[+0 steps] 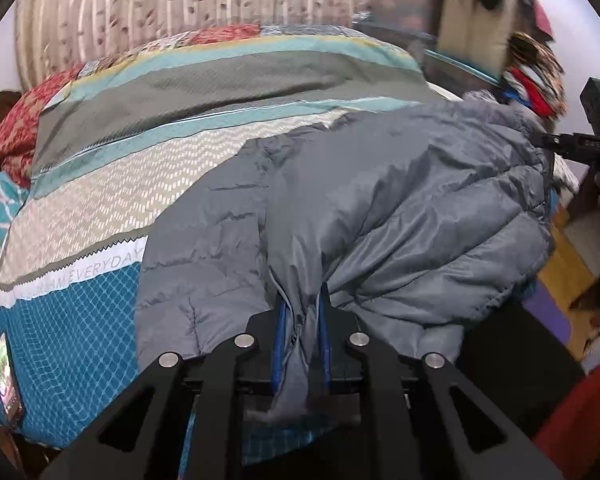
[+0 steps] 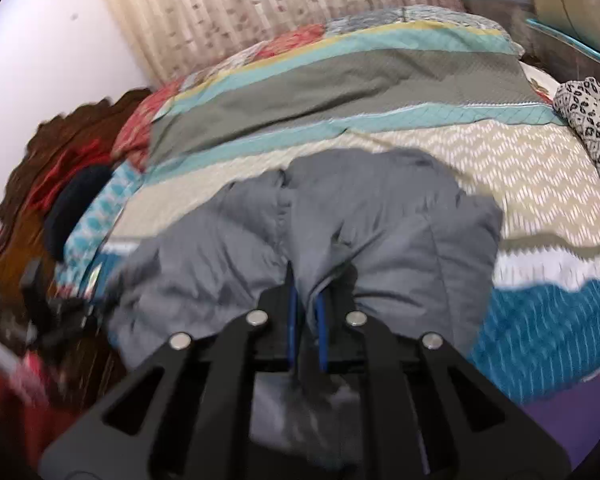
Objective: Fold large clothes
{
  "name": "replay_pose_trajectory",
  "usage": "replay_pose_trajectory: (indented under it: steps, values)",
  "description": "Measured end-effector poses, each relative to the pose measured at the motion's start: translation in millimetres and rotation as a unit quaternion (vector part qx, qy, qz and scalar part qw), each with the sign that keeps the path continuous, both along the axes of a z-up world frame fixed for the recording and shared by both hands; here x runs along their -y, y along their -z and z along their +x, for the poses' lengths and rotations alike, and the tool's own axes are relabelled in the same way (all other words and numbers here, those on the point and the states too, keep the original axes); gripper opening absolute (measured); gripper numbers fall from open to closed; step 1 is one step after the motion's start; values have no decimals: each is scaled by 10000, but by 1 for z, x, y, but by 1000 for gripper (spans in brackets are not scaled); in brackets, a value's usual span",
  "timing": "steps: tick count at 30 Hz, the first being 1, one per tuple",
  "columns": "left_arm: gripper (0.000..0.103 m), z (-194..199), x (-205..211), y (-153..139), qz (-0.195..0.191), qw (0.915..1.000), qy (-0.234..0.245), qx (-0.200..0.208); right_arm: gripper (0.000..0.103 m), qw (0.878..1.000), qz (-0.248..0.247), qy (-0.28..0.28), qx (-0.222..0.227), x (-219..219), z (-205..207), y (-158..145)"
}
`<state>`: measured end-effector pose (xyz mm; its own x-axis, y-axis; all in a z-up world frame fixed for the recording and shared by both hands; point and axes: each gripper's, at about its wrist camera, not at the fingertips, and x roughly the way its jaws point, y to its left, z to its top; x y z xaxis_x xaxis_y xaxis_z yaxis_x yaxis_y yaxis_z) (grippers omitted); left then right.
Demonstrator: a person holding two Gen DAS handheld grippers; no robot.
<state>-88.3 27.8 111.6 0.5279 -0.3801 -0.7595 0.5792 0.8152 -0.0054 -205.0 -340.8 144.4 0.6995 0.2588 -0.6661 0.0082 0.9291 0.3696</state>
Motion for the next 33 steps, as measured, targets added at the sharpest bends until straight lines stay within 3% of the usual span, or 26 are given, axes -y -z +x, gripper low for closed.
replay_pose_trajectory:
  steps: [5,8,10,12,15,19,24,27,31,33]
  values:
    - [0,-10,-3,36,309,9984,67,-469,8,9946,-7,181,-1019,-2,-31,66]
    - [0,-20,3,42,620,9970,119,-448,10,9915,-40,279,-1270,-7,-30,95]
    - [0,-26,-1,32,577,9973,153,-438,12,9907,-43,248,-1336,-10,-28,102]
    - [4,-28,-15,14,297,9985,112,-451,12,9907,-124,197,-1337,-12,-27,103]
    - [25,-22,-35,-12,-114,9990,-34,-422,13,9908,-83,166,-1341,-11,-27,102]
    - [46,1,-44,-36,-355,9991,-182,-158,14,9903,-16,200,-1376,-7,-29,107]
    - [65,37,-34,-49,-820,9964,87,-188,15,9899,-24,269,-1389,-7,-29,108]
    - [67,57,-16,-35,-931,9930,446,-578,15,9896,-76,274,-1413,-13,-27,105]
    - [67,70,12,3,-1018,9779,952,-1556,16,9887,-147,232,-1472,-15,-25,99]
    - [65,64,18,16,-979,9773,966,-1613,16,9893,-130,227,-1437,-13,-26,88]
